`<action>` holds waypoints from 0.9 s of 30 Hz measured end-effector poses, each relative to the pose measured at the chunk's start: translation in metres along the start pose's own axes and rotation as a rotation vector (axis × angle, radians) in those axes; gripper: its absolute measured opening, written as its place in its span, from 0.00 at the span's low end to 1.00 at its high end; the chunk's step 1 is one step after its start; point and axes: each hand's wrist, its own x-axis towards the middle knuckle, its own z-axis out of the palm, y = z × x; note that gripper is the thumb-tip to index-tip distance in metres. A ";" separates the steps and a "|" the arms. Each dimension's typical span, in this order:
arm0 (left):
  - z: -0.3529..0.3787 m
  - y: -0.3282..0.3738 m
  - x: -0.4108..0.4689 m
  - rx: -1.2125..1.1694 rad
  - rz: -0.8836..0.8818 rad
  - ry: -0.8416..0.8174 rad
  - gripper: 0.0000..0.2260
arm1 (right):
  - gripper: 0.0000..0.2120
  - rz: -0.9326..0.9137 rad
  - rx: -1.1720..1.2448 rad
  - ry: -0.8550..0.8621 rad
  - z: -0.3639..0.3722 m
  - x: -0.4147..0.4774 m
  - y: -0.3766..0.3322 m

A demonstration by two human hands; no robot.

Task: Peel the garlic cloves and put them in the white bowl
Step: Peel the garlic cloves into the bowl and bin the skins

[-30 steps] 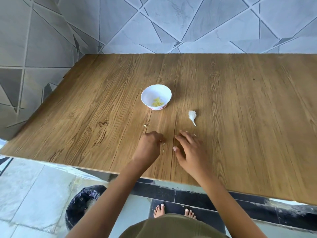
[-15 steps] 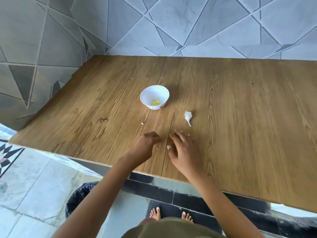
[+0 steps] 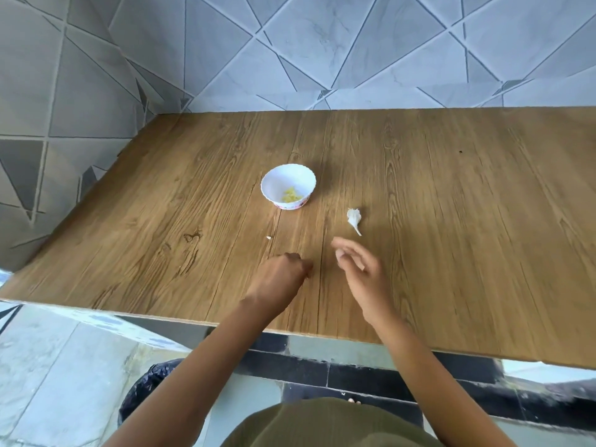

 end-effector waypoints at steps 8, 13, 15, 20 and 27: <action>-0.024 -0.022 0.014 -0.638 -0.097 0.050 0.04 | 0.14 0.604 0.853 0.016 0.012 0.008 -0.023; -0.045 -0.002 0.021 -0.546 0.036 0.090 0.07 | 0.18 0.742 1.042 0.011 0.024 0.009 -0.030; -0.044 0.005 0.020 -0.419 0.012 0.059 0.09 | 0.18 0.763 1.065 0.030 0.026 0.009 -0.031; -0.044 0.011 0.019 -0.273 -0.015 0.124 0.04 | 0.17 0.776 1.103 0.044 0.024 0.009 -0.033; -0.039 0.007 0.019 -0.291 -0.011 0.102 0.08 | 0.17 0.756 1.095 0.060 0.023 0.011 -0.033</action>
